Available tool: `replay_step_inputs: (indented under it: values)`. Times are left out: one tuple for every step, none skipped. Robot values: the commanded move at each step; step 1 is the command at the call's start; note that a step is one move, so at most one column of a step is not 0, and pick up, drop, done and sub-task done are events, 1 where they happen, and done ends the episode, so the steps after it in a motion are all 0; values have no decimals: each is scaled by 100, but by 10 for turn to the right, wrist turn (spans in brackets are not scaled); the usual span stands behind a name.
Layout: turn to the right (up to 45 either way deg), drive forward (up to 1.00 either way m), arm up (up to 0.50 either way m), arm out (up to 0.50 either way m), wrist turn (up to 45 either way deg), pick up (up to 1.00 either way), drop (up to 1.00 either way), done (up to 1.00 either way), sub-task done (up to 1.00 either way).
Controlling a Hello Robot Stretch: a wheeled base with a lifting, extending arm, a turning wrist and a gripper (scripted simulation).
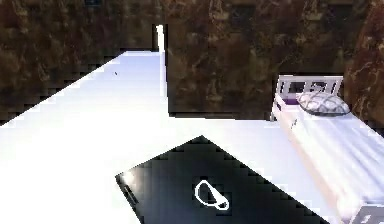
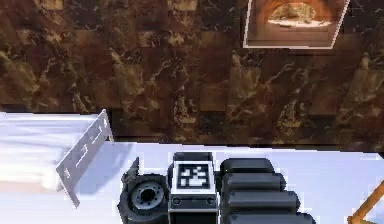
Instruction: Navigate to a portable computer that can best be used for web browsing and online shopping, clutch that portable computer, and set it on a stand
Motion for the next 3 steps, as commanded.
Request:
replay_step_inputs:
  values:
    - [-240,0,0,0,0,0,0,0,0]
    - [0,45,0,0,0,0,0,0,0]
    - [-450,0,0,0,0,0,0,0,0]
